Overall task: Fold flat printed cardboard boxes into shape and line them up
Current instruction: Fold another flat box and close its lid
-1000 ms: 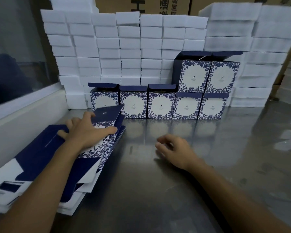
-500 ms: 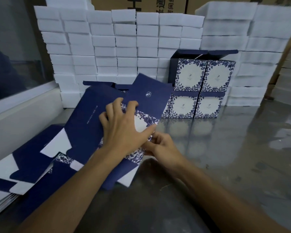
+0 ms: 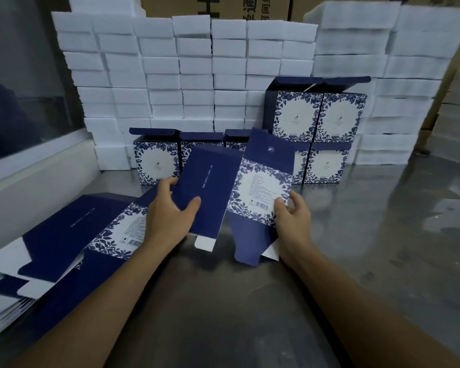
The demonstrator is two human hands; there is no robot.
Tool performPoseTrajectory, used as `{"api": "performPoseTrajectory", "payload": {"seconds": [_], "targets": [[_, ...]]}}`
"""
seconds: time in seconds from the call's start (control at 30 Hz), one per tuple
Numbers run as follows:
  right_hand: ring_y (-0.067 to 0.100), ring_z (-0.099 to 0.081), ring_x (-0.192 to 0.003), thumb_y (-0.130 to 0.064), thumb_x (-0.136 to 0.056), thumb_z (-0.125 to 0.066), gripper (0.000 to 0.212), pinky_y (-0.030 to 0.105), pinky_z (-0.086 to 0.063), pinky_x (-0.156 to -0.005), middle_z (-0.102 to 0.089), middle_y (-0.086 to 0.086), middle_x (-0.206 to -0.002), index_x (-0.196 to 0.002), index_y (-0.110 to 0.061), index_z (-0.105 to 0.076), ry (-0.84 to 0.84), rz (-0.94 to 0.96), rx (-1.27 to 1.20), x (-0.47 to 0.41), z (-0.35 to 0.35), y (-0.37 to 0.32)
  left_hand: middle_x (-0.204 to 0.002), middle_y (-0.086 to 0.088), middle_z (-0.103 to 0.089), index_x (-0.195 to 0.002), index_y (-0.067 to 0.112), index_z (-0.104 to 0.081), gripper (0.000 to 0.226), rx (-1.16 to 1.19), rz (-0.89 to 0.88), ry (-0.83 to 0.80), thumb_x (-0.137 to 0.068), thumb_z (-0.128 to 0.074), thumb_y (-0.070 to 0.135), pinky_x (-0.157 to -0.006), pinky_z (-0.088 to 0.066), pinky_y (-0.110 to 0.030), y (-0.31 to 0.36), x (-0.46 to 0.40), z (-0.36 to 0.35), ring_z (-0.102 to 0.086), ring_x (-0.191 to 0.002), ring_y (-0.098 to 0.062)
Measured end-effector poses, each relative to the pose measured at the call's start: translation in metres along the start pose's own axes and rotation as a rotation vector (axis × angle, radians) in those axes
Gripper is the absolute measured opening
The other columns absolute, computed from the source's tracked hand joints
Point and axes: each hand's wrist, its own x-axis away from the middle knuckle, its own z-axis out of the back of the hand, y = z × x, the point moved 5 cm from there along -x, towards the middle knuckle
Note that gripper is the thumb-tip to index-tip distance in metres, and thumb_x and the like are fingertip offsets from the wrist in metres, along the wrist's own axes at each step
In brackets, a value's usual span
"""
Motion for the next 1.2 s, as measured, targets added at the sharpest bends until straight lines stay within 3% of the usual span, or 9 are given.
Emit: {"api": "performPoseTrajectory", "payload": {"seconds": [0.17, 0.37, 0.53, 0.67, 0.77, 0.83, 0.93, 1.07, 1.2], "targets": [[0.028, -0.07, -0.099, -0.005, -0.101, -0.055, 0.05, 0.033, -0.059, -0.077, -0.064, 0.022, -0.113, -0.148, -0.017, -0.045, 0.054, -0.115, -0.174, 0.006, 0.006, -0.005, -0.119, 0.006, -0.06, -0.136, 0.043, -0.038, 0.076, 0.131, 0.153, -0.184, -0.074, -0.082, 0.04, -0.081, -0.052, -0.031, -0.009, 0.0, 0.0, -0.063, -0.087, -0.001], [0.003, -0.072, -0.067, -0.003, -0.101, -0.052, 0.047, 0.02, -0.056, -0.055, -0.075, -0.014, -0.072, -0.146, -0.014, -0.045, 0.017, -0.187, -0.185, 0.008, 0.01, -0.009, -0.154, 0.002, -0.038, -0.142, 0.057, 0.014, 0.09, -0.392, 0.067, -0.361, -0.078, -0.045, 0.081, -0.117, -0.002, -0.058, -0.011, 0.001, 0.006, -0.024, -0.146, -0.033], [0.008, -0.074, -0.071, 0.0, -0.1, -0.052, 0.043, 0.024, -0.057, -0.056, -0.075, -0.01, -0.086, -0.138, -0.02, -0.054, -0.021, -0.207, -0.159, 0.007, 0.01, -0.01, -0.15, 0.004, -0.044, -0.147, 0.046, -0.013, 0.082, -0.67, 0.069, -0.332, -0.078, -0.026, 0.088, -0.11, 0.014, -0.066, -0.011, -0.001, 0.01, -0.039, -0.139, -0.029], [0.014, -0.073, -0.068, 0.006, -0.096, -0.05, 0.037, 0.025, -0.057, -0.053, -0.078, -0.001, -0.087, -0.124, -0.016, -0.062, -0.029, -0.235, -0.163, 0.007, 0.015, -0.015, -0.131, 0.008, -0.059, -0.135, 0.036, -0.046, 0.071, -0.283, 0.076, -0.242, -0.075, -0.052, 0.074, -0.115, -0.02, -0.053, 0.002, 0.0, 0.014, -0.052, -0.125, -0.024], [0.02, -0.067, -0.068, 0.004, -0.093, -0.053, 0.042, 0.024, -0.055, -0.05, -0.071, 0.017, -0.111, -0.134, -0.002, -0.057, 0.025, -0.286, -0.175, 0.006, 0.024, -0.02, -0.112, -0.004, -0.071, -0.107, 0.023, -0.073, 0.036, 0.355, 0.196, -0.206, -0.084, -0.06, 0.048, -0.085, -0.048, -0.034, 0.013, 0.0, 0.019, -0.065, -0.095, -0.016], [0.018, -0.063, -0.055, 0.003, -0.091, -0.054, 0.027, 0.021, -0.049, -0.042, -0.069, 0.018, -0.096, -0.115, 0.002, -0.066, 0.053, -0.309, -0.164, 0.007, 0.028, -0.025, -0.099, -0.007, -0.075, -0.092, 0.018, -0.08, 0.036, 0.605, 0.298, -0.219, -0.092, -0.053, 0.043, -0.08, -0.055, -0.036, 0.016, 0.002, 0.019, -0.066, -0.087, -0.019], [0.018, -0.054, -0.034, -0.004, -0.087, -0.058, 0.008, 0.02, -0.039, -0.033, -0.058, 0.013, -0.068, -0.094, -0.003, -0.061, 0.071, -0.425, -0.087, 0.011, 0.03, -0.025, -0.101, -0.006, -0.074, -0.099, 0.021, -0.078, 0.044, 0.687, 0.273, -0.198, -0.099, -0.041, 0.046, -0.09, -0.056, -0.044, 0.019, 0.007, 0.017, -0.068, -0.091, -0.017], [0.023, -0.056, -0.05, -0.007, -0.087, -0.051, 0.019, 0.02, -0.038, -0.034, -0.059, 0.013, -0.085, -0.104, -0.005, -0.058, 0.04, -0.538, -0.155, 0.016, 0.022, -0.024, -0.114, 0.015, -0.064, -0.119, 0.029, -0.067, 0.072, 0.823, 0.242, -0.198, -0.096, -0.012, 0.068, -0.086, -0.053, -0.028, 0.018, 0.015, 0.01, -0.062, -0.093, 0.012], [0.011, -0.052, -0.04, -0.008, -0.093, -0.043, 0.01, 0.016, -0.035, -0.034, -0.057, 0.004, -0.067, -0.091, -0.011, -0.052, -0.061, -0.553, -0.354, 0.019, 0.009, -0.03, -0.133, 0.003, -0.062, -0.124, 0.022, -0.069, 0.089, 1.229, 0.378, -0.241, -0.085, -0.018, 0.083, -0.101, -0.047, -0.043, 0.023, 0.011, 0.01, -0.052, -0.122, -0.007]]}}
